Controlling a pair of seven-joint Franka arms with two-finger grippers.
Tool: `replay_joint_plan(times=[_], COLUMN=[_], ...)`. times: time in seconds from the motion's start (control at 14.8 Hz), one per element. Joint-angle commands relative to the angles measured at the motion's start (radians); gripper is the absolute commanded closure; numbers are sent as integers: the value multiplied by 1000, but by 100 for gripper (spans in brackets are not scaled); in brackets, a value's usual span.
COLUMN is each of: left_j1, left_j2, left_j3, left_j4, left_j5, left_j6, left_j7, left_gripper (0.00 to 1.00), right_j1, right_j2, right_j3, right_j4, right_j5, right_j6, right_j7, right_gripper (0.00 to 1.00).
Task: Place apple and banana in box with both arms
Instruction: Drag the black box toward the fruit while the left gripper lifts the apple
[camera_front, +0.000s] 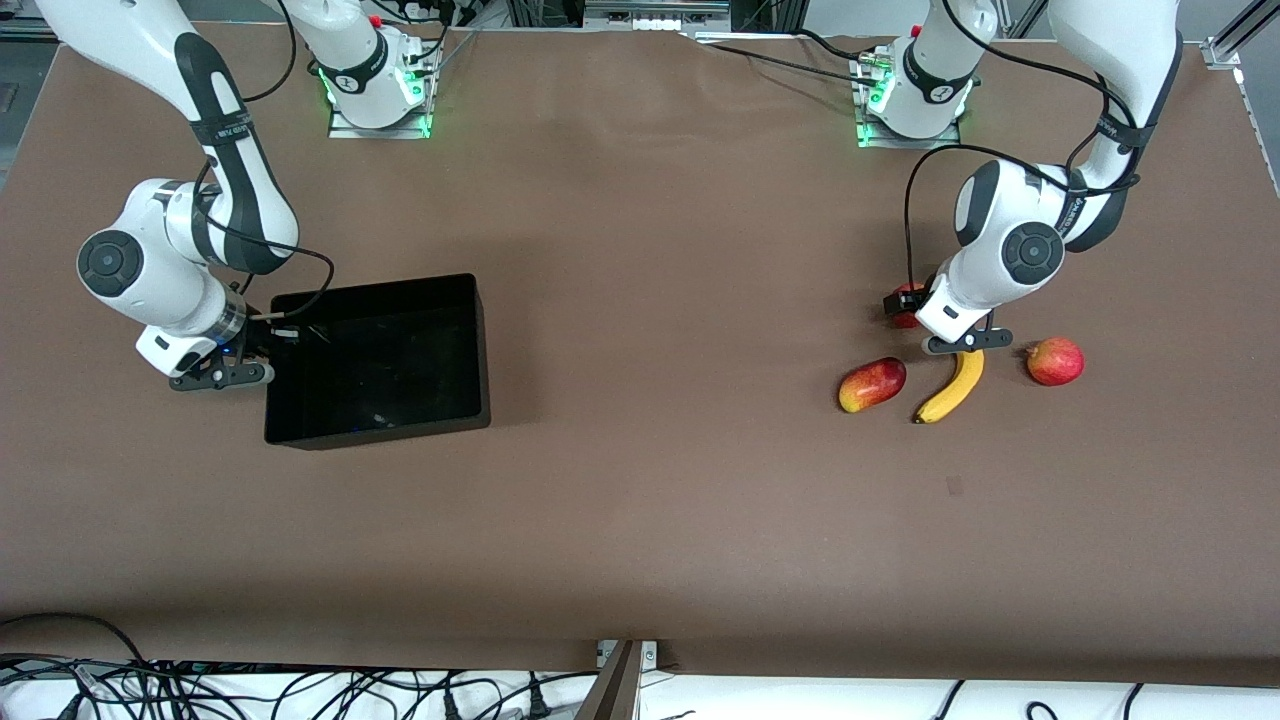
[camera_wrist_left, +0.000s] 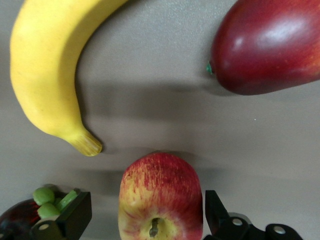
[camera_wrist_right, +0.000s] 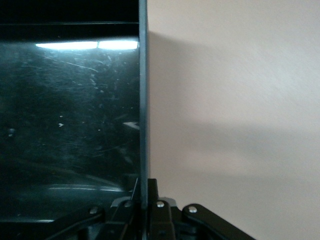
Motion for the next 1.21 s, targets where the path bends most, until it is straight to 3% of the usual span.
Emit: replay_joint_plan(times=[0.0,0.13,0.34,0.47,0.67,1.15], left_j1=[-9,-11,-9,-8,6,90], left_j2=[-2,0,-28,-86,-106,-105], left_j3=[-1,-2,-13,-13,-7,-2], left_j4=[-25,-27,-18,11,132,330], left_j5=[1,1,1,3,3,55], left_j6=[29,23,-24,-136,-355,-555], left_j7=[-10,-11,-6,4,81,292], left_gripper=[23,71,90,91,90,88], right_j1=[1,32,127,216,355,589], right_j2=[-9,0,16,17,49,160], right_j3=[66,84,89,89,90,89], right_j4=[133,243,340,347,347,347], right_j5=[89,94,94,94,141,157], right_j6=[-158,-267,-350,-352,-335,-152], right_j7=[-1,65,235,358,540,784], right_gripper=[100,100,100,100,100,100])
